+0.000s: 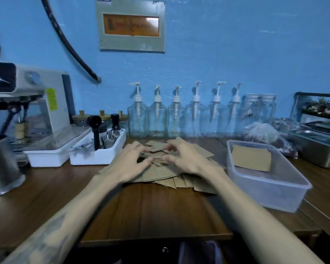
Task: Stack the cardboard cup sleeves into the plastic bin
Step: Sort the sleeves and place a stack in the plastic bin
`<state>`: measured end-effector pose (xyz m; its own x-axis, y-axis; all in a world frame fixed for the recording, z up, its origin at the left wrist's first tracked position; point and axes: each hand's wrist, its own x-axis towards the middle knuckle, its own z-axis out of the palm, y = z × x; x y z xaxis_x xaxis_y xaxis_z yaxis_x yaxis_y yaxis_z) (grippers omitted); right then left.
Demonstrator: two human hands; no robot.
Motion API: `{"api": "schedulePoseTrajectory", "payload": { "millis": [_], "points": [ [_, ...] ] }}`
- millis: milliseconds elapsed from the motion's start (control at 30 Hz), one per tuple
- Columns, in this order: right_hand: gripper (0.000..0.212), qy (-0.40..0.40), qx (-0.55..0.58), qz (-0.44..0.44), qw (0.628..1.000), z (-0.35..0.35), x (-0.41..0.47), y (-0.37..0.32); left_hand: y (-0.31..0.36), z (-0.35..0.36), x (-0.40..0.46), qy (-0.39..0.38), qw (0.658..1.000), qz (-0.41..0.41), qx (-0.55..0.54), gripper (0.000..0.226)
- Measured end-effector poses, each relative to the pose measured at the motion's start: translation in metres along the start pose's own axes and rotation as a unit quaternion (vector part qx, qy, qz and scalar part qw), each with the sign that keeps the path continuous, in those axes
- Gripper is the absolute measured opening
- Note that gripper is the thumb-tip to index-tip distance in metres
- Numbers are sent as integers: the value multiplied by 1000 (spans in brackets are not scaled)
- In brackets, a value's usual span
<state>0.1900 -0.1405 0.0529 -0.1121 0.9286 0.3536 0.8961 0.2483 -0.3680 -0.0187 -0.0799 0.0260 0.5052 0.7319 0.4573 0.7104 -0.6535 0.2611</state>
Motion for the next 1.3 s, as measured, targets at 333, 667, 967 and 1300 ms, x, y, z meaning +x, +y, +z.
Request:
{"api": "schedulePoseTrajectory", "payload": {
  "millis": [333,667,967,1300],
  "points": [
    [43,0,-79,-37,996,12,7,38,-8,18,-4,-90,996,10,-26,75],
    [48,-9,-3,-64,998,16,-6,43,-5,18,-2,-85,986,6,-145,47],
    [36,-9,60,-56,997,14,-10,40,-8,18,-2,-8,982,28,-187,38],
    [11,33,293,16,955,8,-7,41,-16,16,-4,0,974,-1,-225,40]
  ]
}}
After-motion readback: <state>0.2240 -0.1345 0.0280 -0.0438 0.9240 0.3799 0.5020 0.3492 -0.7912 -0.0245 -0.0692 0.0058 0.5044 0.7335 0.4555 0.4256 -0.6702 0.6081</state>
